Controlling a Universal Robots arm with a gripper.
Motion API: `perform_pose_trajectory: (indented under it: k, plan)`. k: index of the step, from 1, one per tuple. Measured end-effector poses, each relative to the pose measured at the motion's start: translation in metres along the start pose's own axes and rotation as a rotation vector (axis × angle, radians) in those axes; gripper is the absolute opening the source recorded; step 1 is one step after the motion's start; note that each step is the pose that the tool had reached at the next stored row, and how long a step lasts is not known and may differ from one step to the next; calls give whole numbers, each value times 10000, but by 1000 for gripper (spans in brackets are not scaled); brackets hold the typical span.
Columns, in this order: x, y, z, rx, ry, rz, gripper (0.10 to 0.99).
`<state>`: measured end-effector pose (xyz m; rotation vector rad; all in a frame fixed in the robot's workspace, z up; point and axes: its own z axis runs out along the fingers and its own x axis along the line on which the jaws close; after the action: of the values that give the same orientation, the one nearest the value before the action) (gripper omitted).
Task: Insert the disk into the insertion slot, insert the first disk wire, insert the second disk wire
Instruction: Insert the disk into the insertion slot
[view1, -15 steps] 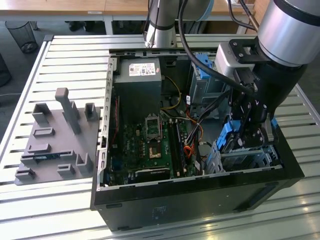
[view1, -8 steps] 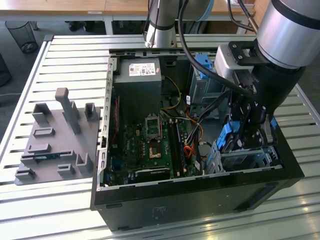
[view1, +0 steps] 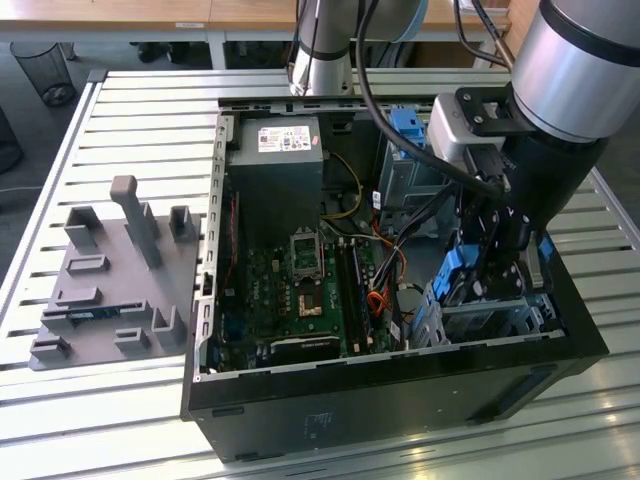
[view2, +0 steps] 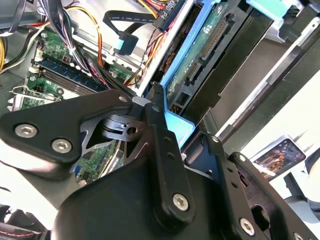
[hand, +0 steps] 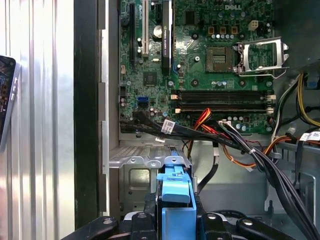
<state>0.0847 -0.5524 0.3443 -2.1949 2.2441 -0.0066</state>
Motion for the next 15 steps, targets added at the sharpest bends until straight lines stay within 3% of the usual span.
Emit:
perform_pose_trajectory:
  k: [7, 9, 10, 15]
  plan:
    - [0, 0, 23, -1, 0, 0, 365]
    - [1, 1, 25, 0, 1, 1, 376]
    - [1, 0, 26, 0, 2, 1, 439]
    - [0, 0, 28, 0, 1, 0, 439]
